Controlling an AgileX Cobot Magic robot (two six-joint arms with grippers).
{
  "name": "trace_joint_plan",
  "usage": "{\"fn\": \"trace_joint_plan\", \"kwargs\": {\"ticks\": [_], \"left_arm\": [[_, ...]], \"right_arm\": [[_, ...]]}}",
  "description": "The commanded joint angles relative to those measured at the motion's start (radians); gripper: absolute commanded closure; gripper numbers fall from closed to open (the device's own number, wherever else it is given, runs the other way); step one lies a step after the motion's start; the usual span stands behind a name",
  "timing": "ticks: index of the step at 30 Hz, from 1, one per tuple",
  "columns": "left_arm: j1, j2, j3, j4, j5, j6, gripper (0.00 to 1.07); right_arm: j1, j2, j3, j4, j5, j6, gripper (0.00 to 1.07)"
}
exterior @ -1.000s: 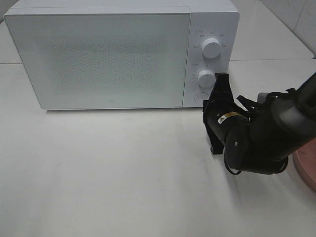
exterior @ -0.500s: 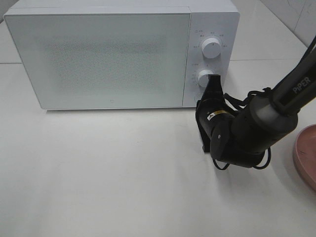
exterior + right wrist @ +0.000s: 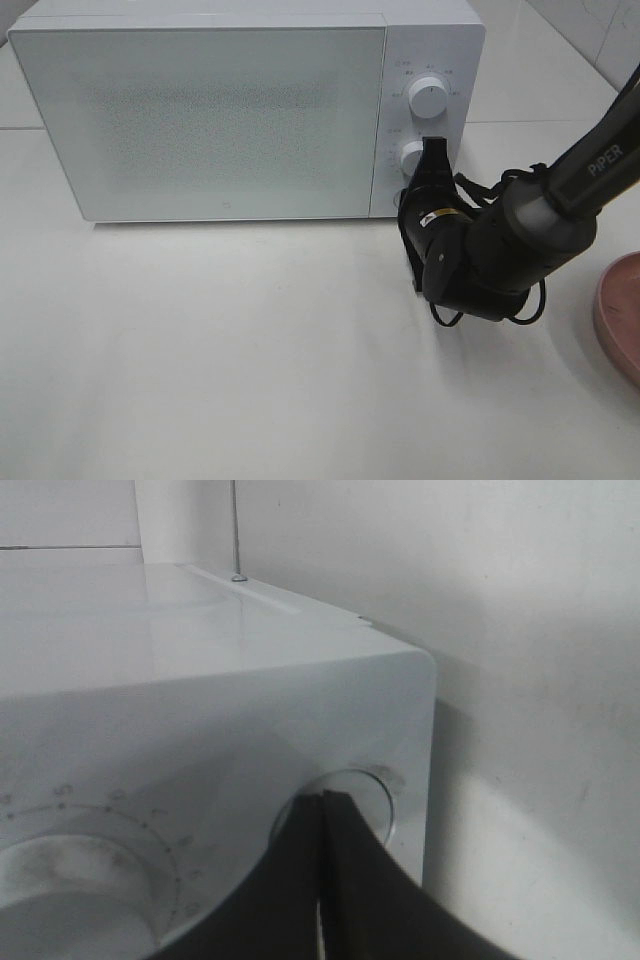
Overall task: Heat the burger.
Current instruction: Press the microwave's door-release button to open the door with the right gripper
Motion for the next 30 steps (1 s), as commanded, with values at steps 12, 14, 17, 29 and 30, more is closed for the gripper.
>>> {"fn": "trace_joint_plan", "kwargs": {"ticks": [12, 14, 17, 29, 30], "left_arm": [[0.004, -0.017, 0.0, -0.003, -0.009, -0.004, 0.09], [0.004, -0.017, 0.0, -0.003, -0.009, -0.004, 0.09], [0.004, -0.017, 0.0, -0.003, -0.009, -0.004, 0.09], [0.004, -0.017, 0.0, -0.003, -0.009, -0.004, 0.09], [0.004, -0.017, 0.0, -0.003, -0.009, -0.004, 0.09]], "right_arm": [[-0.005, 0.033, -0.07, 0.021, -0.046, -0.018, 1.07], [-0.005, 0.041, -0.088, 0.023, -0.052, -0.02, 1.07], [-0.005, 0.059, -0.118, 0.023, -0.072, -0.019, 1.07], [-0.02, 0.087, -0.187, 0.028, -0.063, -0.066, 1.07], [-0.02, 0.087, -0.187, 0.028, -0.063, -0.066, 1.07]]}}
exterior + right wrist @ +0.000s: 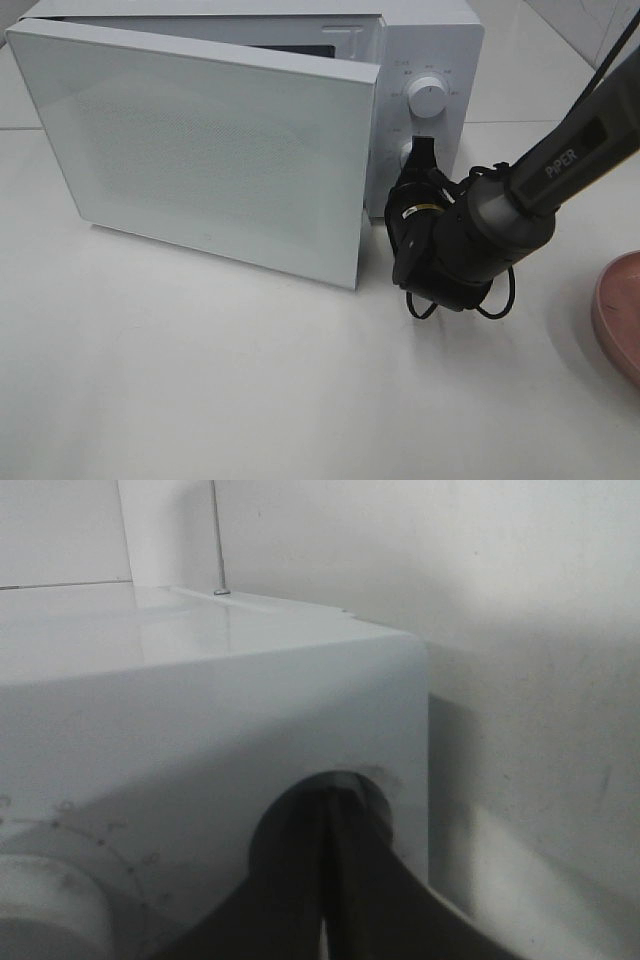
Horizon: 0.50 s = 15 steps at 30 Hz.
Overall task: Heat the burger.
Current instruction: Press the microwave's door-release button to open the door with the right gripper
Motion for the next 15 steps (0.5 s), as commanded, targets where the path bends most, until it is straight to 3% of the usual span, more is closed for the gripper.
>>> {"fn": "trace_joint_plan", "kwargs": {"ticks": [1, 15], "left_arm": [[0.004, -0.017, 0.0, -0.004, -0.009, -0.004, 0.09], [0.004, -0.017, 0.0, -0.004, -0.009, -0.004, 0.09]], "right_arm": [[-0.034, 0.02, -0.069, -0.102, -0.075, -0.012, 1.07], [-0.03, -0.053, 0.028, -0.167, 0.047, -0.005, 1.07]]}}
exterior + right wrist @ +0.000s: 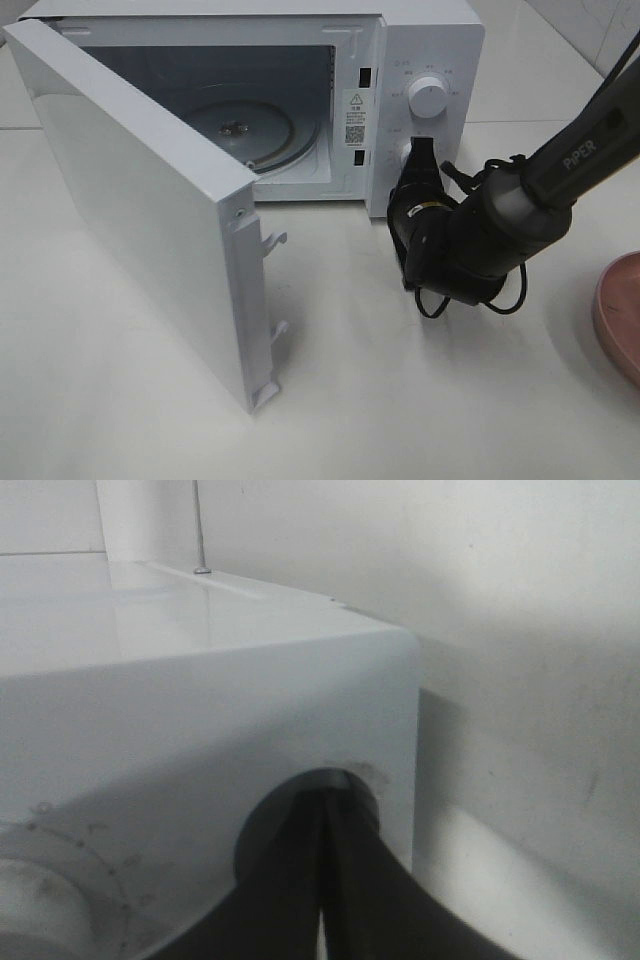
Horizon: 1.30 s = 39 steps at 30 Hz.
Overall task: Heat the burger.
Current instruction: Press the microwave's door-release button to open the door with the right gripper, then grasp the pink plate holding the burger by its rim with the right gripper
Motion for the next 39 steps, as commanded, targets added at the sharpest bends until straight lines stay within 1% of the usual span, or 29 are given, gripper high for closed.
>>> {"fn": "trace_joint_plan", "kwargs": {"ticks": [1, 13, 14, 16, 17, 19, 20, 21, 22, 24, 25, 27, 28, 29, 30, 31, 32, 33, 34, 35, 37, 38, 39], "left_arm": [[0.004, -0.017, 0.0, -0.004, -0.009, -0.004, 0.09], [0.004, -0.017, 0.0, -0.004, -0.009, -0.004, 0.09], [0.004, -0.017, 0.0, -0.004, -0.009, -0.004, 0.09], [0.004, -0.017, 0.0, -0.004, -0.009, -0.004, 0.09], [0.004, -0.017, 0.0, -0.004, -0.009, -0.004, 0.09], [0.004, -0.017, 0.0, -0.004, -0.009, -0.004, 0.09], [0.004, -0.017, 0.0, -0.004, -0.009, -0.004, 0.09], [0.004, -0.017, 0.0, -0.004, -0.009, -0.004, 0.09], [0.004, -0.017, 0.0, -0.004, -0.009, -0.004, 0.09], [0.004, -0.017, 0.0, -0.004, -0.009, -0.004, 0.09], [0.004, -0.017, 0.0, -0.004, -0.009, -0.004, 0.09], [0.004, -0.017, 0.0, -0.004, -0.009, -0.004, 0.09], [0.004, -0.017, 0.0, -0.004, -0.009, -0.004, 0.09], [0.004, -0.017, 0.0, -0.004, -0.009, -0.004, 0.09], [0.004, -0.017, 0.0, -0.004, -0.009, -0.004, 0.09], [0.004, -0.017, 0.0, -0.004, -0.009, -0.004, 0.09], [0.004, -0.017, 0.0, -0.004, -0.009, -0.004, 0.09], [0.004, -0.017, 0.0, -0.004, -0.009, -0.004, 0.09], [0.004, -0.017, 0.0, -0.004, -0.009, -0.004, 0.09], [0.004, -0.017, 0.0, -0.004, -0.009, -0.004, 0.09], [0.004, -0.017, 0.0, -0.004, -0.009, -0.004, 0.09], [0.004, -0.017, 0.0, -0.004, -0.009, -0.004, 0.09], [0.004, -0.017, 0.0, -0.004, -0.009, -0.004, 0.09]], "right_arm": [[-0.011, -0.037, 0.017, -0.102, 0.003, -0.004, 1.07], [-0.011, -0.121, 0.105, -0.127, 0.119, -0.01, 1.07], [-0.011, -0.139, 0.13, -0.127, 0.129, -0.011, 1.07], [-0.011, -0.149, 0.144, -0.129, 0.129, -0.011, 1.07], [-0.011, -0.17, 0.174, -0.141, 0.129, -0.011, 1.07], [-0.011, -0.181, 0.191, -0.149, 0.129, -0.011, 1.07], [-0.011, -0.205, 0.227, -0.167, 0.129, -0.011, 1.07], [-0.011, -0.205, 0.227, -0.167, 0.129, -0.011, 1.07], [-0.011, -0.236, 0.269, -0.198, 0.136, -0.01, 1.07], [-0.011, -0.251, 0.289, -0.22, 0.139, -0.01, 1.07], [-0.011, -0.279, 0.324, -0.278, 0.139, -0.011, 1.07], [-0.011, -0.291, 0.337, -0.299, 0.139, -0.011, 1.07], [-0.019, -0.317, 0.367, -0.349, 0.147, -0.015, 1.07], [-0.025, -0.329, 0.376, -0.372, 0.155, -0.015, 1.07], [-0.025, -0.329, 0.376, -0.372, 0.155, -0.015, 1.07], [-0.048, -0.35, 0.387, -0.436, 0.191, -0.015, 1.07], [-0.064, -0.362, 0.387, -0.473, 0.222, -0.015, 1.07], [-0.064, -0.362, 0.387, -0.473, 0.222, -0.015, 1.07], [-0.1, -0.386, 0.385, -0.551, 0.28, -0.014, 1.07], [-0.1, -0.386, 0.385, -0.551, 0.28, -0.014, 1.07], [-0.163, -0.439, 0.385, -0.678, 0.368, -0.014, 1.07], [-0.163, -0.439, 0.385, -0.678, 0.368, -0.014, 1.07], [-0.181, -0.45, 0.385, -0.715, 0.393, -0.014, 1.07]]}}
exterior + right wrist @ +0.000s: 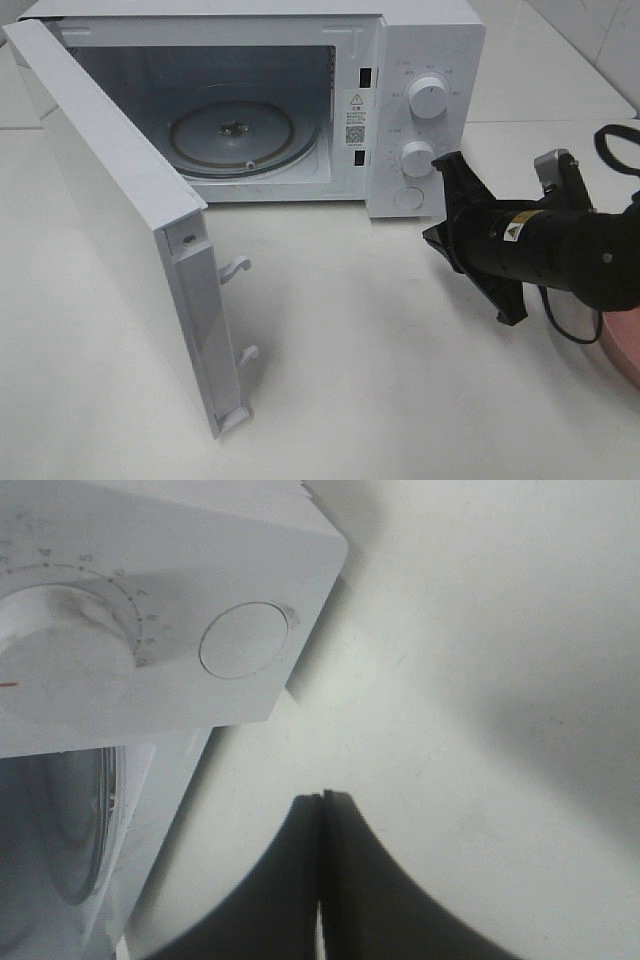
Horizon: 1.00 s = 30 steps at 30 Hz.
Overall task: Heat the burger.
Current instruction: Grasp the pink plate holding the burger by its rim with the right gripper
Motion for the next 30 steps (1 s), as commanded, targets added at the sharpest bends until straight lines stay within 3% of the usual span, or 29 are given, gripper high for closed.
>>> {"fn": "trace_joint_plan", "kwargs": {"ticks": [1, 3, 4, 6, 7, 9, 13, 16, 17, 19, 20, 23, 25, 30], "left_arm": [[0.004, -0.017, 0.0, -0.004, -0.009, -0.004, 0.09], [0.004, -0.017, 0.0, -0.004, -0.009, -0.004, 0.09], [0.004, -0.017, 0.0, -0.004, -0.009, -0.004, 0.09], [0.004, -0.017, 0.0, -0.004, -0.009, -0.004, 0.09], [0.004, -0.017, 0.0, -0.004, -0.009, -0.004, 0.09], [0.004, -0.017, 0.0, -0.004, -0.009, -0.004, 0.09], [0.004, -0.017, 0.0, -0.004, -0.009, -0.004, 0.09], [0.004, -0.017, 0.0, -0.004, -0.009, -0.004, 0.09], [0.004, -0.017, 0.0, -0.004, -0.009, -0.004, 0.09], [0.004, -0.017, 0.0, -0.004, -0.009, -0.004, 0.09], [0.004, -0.017, 0.0, -0.004, -0.009, -0.004, 0.09], [0.004, -0.017, 0.0, -0.004, -0.009, -0.004, 0.09], [0.004, -0.017, 0.0, -0.004, -0.009, -0.004, 0.09], [0.004, -0.017, 0.0, -0.004, -0.009, -0.004, 0.09]], "right_arm": [[-0.037, -0.037, 0.001, -0.1, 0.067, -0.008, 1.07], [-0.085, -0.066, -0.004, -0.228, 0.155, -0.007, 1.07], [-0.085, -0.066, -0.004, -0.228, 0.155, -0.007, 1.07], [-0.129, -0.107, -0.041, -0.406, 0.323, -0.007, 1.07], [-0.129, -0.107, -0.041, -0.406, 0.323, -0.007, 1.07], [-0.15, -0.133, -0.086, -0.546, 0.447, -0.009, 1.07], [-0.158, -0.163, -0.137, -0.634, 0.581, -0.051, 1.07], [-0.158, -0.183, -0.193, -0.604, 0.715, -0.21, 1.06], [-0.158, -0.184, -0.237, -0.537, 0.805, -0.355, 1.06], [-0.158, -0.184, -0.259, -0.497, 0.851, -0.427, 1.06], [-0.158, -0.185, -0.297, -0.43, 0.939, -0.614, 1.05], [-0.158, -0.185, -0.315, -0.405, 0.973, -0.685, 1.05], [-0.158, -0.185, -0.388, -0.333, 1.134, -0.981, 1.04], [-0.158, -0.185, -0.417, -0.314, 1.249, -1.112, 1.0]]}}
